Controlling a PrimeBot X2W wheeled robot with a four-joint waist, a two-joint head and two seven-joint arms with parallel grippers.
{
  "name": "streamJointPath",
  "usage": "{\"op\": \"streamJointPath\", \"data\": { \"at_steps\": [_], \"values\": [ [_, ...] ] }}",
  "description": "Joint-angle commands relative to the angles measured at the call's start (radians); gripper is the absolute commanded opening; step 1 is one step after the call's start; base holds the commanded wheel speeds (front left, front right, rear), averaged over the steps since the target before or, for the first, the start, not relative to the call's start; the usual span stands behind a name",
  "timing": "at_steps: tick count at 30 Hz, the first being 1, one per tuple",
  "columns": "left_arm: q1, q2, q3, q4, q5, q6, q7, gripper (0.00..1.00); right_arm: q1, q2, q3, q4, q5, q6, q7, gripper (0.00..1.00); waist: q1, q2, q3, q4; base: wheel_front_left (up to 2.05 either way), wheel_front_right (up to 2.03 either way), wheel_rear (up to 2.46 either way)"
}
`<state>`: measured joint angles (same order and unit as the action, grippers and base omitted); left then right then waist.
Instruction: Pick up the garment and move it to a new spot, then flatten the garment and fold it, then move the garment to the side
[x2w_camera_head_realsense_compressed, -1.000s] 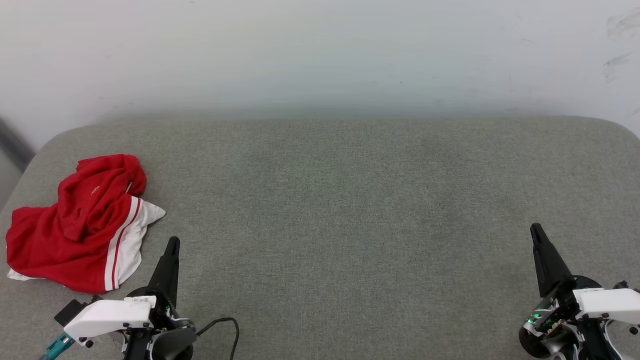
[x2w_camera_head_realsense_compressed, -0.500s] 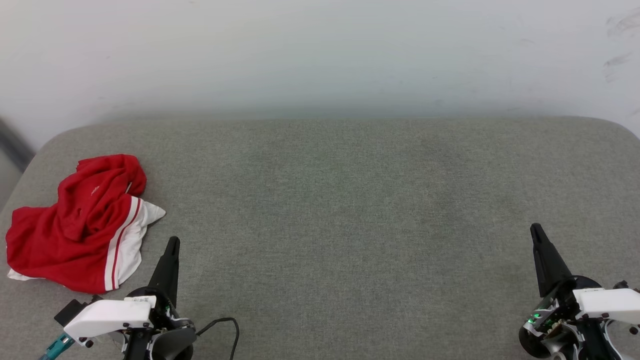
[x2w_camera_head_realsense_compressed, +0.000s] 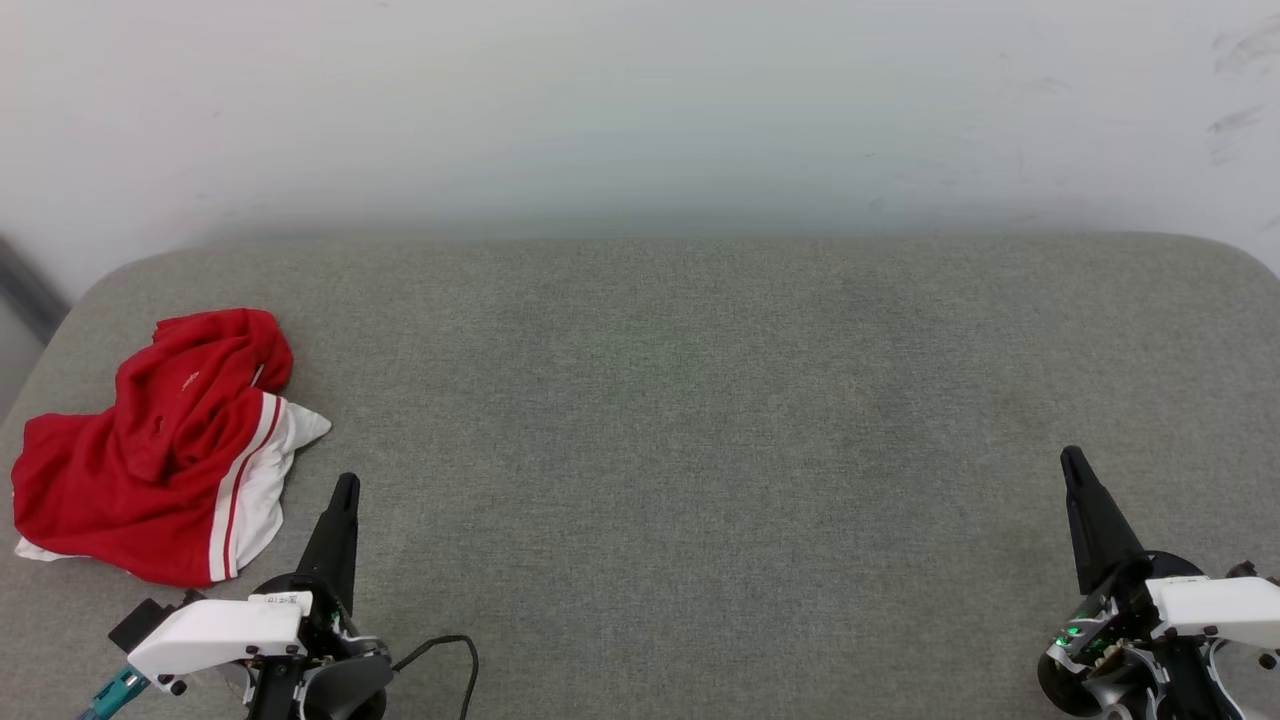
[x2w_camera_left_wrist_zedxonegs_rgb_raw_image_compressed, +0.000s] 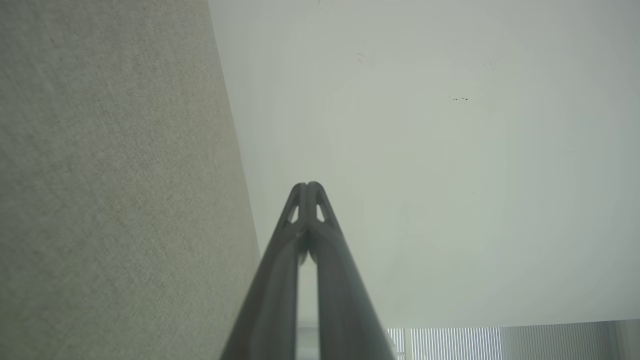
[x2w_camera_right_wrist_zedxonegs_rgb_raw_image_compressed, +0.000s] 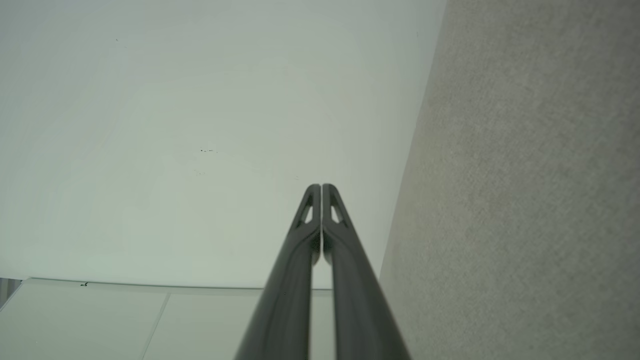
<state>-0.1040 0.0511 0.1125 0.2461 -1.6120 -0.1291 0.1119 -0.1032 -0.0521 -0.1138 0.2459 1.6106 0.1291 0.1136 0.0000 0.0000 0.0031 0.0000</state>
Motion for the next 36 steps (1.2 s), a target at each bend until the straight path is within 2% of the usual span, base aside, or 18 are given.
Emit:
{"op": "streamJointPath", "data": {
  "at_steps": [1,13,14,18,29,36],
  "values": [
    [-0.011,-0.001,0.001,0.0,0.003,-0.003,0.002,0.0,-0.014,0.002,0.0,0.001,0.001,0.003,-0.001,0.0,0.0,0.0,0.0,0.0,0.0,0.0,0.0],
    [-0.011,-0.001,0.001,0.0,0.003,-0.003,0.002,0.0,-0.014,0.002,0.001,0.001,0.001,0.003,-0.001,0.0,0.0,0.0,0.0,0.0,0.0,0.0,0.0],
    [0.0,0.0,0.0,0.001,0.0,0.0,0.0,1.0,0.0,0.0,0.0,0.001,0.0,0.0,0.0,1.0,0.0,0.0,0.0,0.0,0.0,0.0,0.0],
    [0.014,-0.002,-0.006,0.018,-0.002,0.0,-0.003,1.0,0.016,0.001,0.002,0.018,-0.001,0.0,-0.002,1.0,0.0,0.0,0.0,0.0,0.0,0.0,0.0],
    [0.005,-0.002,-0.067,-0.017,-0.001,0.0,-0.059,1.0,0.029,0.0,0.029,-0.027,-0.028,0.0,-0.058,1.0,0.0,0.0,0.0,-0.001,0.0,0.0,0.0],
    [0.001,0.0,-0.092,-0.04,0.091,0.0,-0.091,1.0,0.036,-0.005,0.041,-0.051,-0.109,0.0,-0.091,1.0,0.0,0.0,-0.002,-0.001,0.0,0.0,0.0]
  ]
}}
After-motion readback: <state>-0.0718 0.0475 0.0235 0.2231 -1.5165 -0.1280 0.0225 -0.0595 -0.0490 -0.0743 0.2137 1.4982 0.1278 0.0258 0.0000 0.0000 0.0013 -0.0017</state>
